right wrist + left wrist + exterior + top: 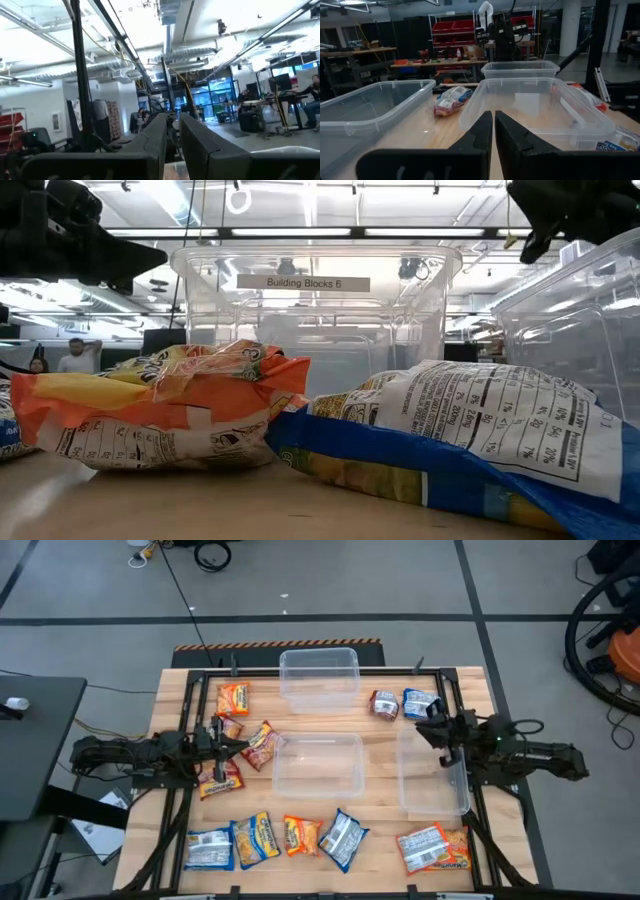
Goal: Sort Maruchan noodles
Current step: Put the blue noodle pack into the bottom left transparent bin
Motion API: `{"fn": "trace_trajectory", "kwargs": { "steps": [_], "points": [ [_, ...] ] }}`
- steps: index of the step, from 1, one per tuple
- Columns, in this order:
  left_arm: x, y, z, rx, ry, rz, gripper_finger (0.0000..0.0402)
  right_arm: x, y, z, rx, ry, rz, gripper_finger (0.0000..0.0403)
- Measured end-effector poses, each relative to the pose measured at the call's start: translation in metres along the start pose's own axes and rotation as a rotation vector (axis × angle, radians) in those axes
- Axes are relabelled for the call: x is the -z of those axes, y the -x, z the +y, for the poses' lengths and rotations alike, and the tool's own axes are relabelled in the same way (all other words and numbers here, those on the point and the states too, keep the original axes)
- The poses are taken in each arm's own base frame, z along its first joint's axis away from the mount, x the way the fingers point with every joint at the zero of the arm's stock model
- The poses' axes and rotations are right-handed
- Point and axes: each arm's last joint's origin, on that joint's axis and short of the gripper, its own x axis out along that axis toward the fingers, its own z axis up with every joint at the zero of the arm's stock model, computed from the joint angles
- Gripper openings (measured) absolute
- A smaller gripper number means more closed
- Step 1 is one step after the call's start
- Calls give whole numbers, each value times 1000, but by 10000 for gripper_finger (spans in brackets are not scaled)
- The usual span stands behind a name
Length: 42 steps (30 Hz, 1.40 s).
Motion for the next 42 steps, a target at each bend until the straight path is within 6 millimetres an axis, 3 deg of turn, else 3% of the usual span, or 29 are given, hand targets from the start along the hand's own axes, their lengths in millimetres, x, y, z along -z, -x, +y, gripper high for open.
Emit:
{"fn": "trace_trajectory", "kwargs": {
  "steps": [8,13,18,24,32,37,42],
  "points": [
    [-1,0,0,-1,17,-7,27,-11,-45,19,-58,-27,206,34],
    [-2,0,-2,56,298,-12,27,-7,-83,45,-1,-70,345,11],
    [-5,1,-5,188,372,-23,27,-1,-111,87,56,-65,490,9],
    [-11,2,-9,242,354,-88,27,11,-139,155,90,-103,552,6],
    [-19,4,-10,264,287,-173,27,61,-162,223,128,-206,666,17],
    [-21,4,-10,264,277,-194,27,120,-148,239,208,-342,792,33],
    [-21,4,-10,265,283,-194,27,149,-132,251,287,-613,886,87]
  ]
}}
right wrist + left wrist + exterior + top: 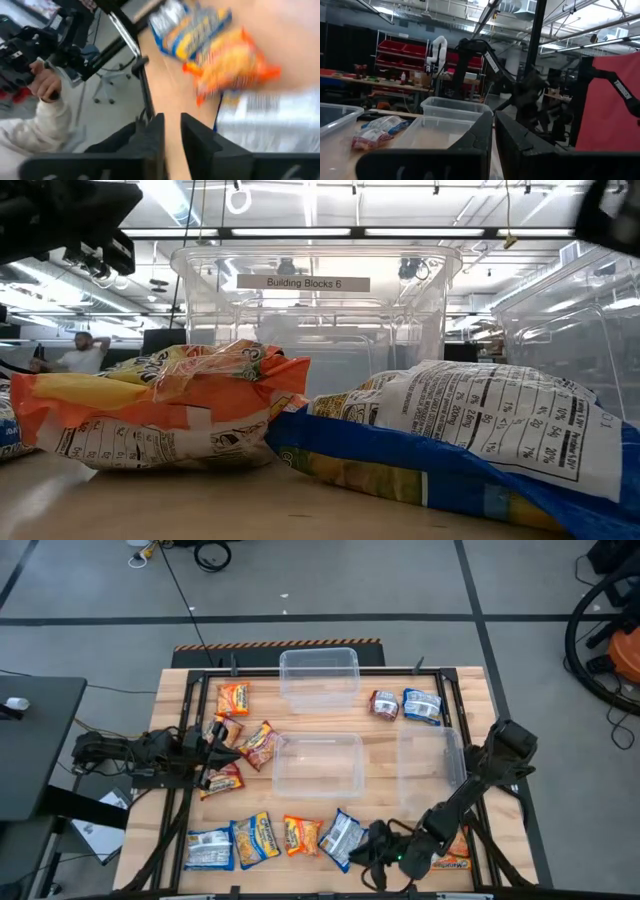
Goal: Sort Maruchan noodles
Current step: Put the blue noodle pack into the bottom left transparent bin
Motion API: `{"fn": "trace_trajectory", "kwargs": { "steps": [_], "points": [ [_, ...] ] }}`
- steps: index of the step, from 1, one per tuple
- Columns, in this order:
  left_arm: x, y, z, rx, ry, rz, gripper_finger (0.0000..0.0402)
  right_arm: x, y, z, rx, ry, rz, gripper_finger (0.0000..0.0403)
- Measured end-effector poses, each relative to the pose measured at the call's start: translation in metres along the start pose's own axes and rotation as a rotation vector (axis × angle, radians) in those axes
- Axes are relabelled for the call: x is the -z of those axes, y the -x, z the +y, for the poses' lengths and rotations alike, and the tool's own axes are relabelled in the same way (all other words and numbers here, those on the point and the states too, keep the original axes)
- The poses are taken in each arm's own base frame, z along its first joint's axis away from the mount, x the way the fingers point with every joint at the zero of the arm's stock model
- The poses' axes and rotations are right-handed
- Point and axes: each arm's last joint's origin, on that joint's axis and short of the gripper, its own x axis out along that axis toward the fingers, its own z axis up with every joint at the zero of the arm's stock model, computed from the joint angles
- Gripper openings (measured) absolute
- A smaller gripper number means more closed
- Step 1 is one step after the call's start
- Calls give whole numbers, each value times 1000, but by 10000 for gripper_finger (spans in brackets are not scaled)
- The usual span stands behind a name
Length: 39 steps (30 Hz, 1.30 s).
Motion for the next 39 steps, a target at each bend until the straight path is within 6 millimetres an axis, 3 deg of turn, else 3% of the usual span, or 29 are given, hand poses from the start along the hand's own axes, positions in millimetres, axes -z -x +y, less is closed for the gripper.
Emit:
{"fn": "trace_trajectory", "kwargs": {
  "steps": [6,13,21,32,39],
  "points": [
    [-6,0,-1,9,17,-58,27,17,3,-6,61,-404,21,150],
    [-5,0,-1,-2,-6,-56,27,29,13,-19,204,-528,-38,192],
    [-3,0,0,-30,-12,-39,27,27,19,-51,482,-521,-91,194],
    [0,0,-1,30,0,6,27,8,4,-58,512,-370,-53,195],
    [1,0,-3,113,-5,20,27,23,-12,-64,482,-304,-101,195]
  ]
}}
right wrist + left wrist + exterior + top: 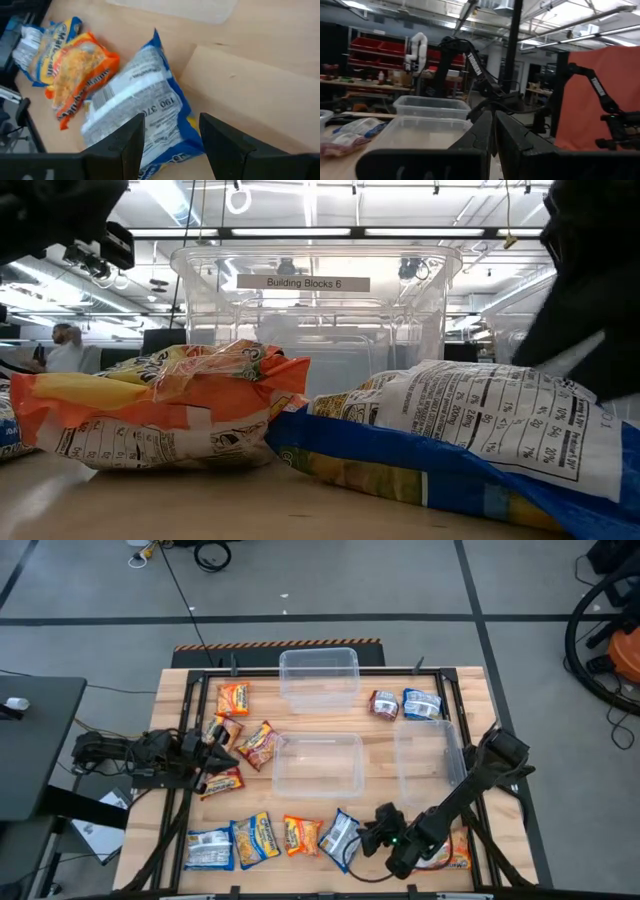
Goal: Sort Maruchan noodles
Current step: Put the blue noodle pack into the bottom left transparent bin
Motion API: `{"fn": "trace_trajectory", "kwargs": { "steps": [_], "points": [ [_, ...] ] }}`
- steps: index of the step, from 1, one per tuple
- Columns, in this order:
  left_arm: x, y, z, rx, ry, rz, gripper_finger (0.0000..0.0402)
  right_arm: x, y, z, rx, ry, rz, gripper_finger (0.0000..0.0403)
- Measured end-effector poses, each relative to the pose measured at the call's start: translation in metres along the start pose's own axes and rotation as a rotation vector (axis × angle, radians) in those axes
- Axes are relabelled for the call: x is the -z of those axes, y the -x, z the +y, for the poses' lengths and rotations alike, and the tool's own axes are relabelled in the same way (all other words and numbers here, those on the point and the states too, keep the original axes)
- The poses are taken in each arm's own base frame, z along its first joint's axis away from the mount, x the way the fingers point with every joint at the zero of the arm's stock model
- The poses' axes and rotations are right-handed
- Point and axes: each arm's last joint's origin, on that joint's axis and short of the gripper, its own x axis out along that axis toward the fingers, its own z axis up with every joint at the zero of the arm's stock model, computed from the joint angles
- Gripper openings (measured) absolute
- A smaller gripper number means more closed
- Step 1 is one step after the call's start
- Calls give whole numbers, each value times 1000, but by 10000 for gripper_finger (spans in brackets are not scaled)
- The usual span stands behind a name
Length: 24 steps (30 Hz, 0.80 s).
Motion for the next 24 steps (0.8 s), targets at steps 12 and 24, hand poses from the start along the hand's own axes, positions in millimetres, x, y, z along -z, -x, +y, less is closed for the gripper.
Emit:
{"fn": "trace_trajectory", "kwargs": {
  "steps": [12,24],
  "points": [
    [-1,0,0,3,-12,-7,27,15,-17,-4,-25,52,1,170],
    [1,0,0,6,34,6,27,16,-16,4,-71,213,29,10]
  ]
}}
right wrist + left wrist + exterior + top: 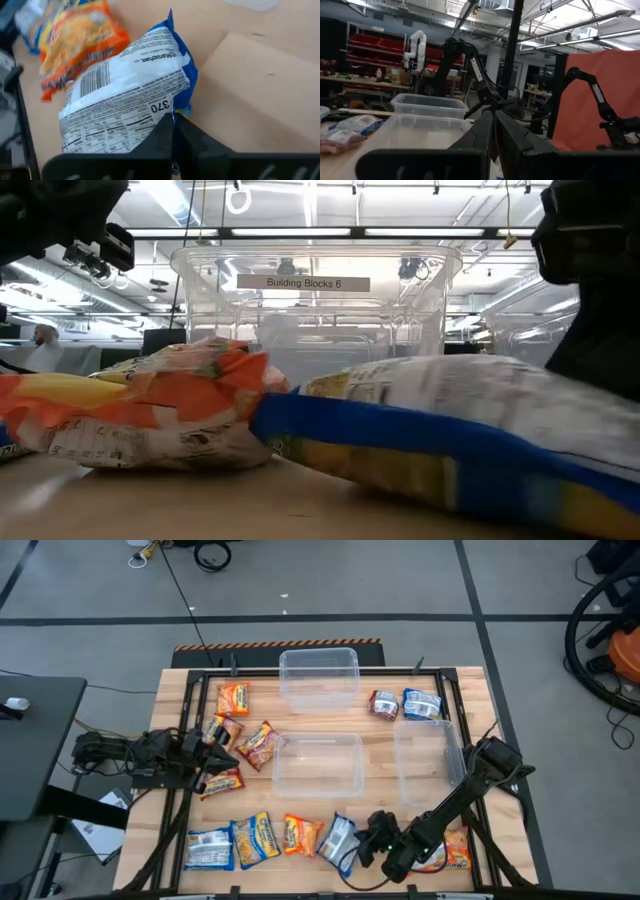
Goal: Sort Maruchan noodles
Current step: Put the blue noodle pack into the bottom left transparent bin
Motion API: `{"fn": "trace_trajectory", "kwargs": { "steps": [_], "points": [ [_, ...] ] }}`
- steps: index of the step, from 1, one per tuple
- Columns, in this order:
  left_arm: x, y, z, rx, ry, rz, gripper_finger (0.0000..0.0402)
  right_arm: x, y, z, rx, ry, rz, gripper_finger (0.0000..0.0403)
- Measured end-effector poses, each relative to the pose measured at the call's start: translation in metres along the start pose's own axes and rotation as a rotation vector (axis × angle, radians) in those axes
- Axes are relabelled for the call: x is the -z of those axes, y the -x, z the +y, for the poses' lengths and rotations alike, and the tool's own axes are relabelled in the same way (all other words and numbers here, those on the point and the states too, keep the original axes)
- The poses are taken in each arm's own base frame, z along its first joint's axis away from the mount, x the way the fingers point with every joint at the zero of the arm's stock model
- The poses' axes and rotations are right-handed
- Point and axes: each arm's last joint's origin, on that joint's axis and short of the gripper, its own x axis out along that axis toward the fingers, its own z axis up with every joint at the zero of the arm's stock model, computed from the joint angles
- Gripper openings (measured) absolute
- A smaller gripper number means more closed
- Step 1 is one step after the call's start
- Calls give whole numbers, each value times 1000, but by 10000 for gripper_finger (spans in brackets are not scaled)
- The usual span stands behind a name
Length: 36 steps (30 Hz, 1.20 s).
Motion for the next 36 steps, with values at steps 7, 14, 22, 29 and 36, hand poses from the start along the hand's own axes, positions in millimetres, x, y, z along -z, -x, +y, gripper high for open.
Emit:
{"fn": "trace_trajectory", "kwargs": {
  "steps": [7,14,22,29,36],
  "points": [
    [0,0,-1,34,16,4,27,-28,29,45,-127,138,-2,6],
    [-1,0,-1,25,15,-2,27,-77,68,89,-247,324,-134,5],
    [-3,0,-1,26,13,-26,27,-139,87,101,-161,442,-432,5],
    [-8,0,-2,30,5,-76,27,-184,85,103,-124,363,-589,5],
    [-8,0,-1,-12,-27,-82,27,-198,66,87,85,248,-680,4]
  ]
}}
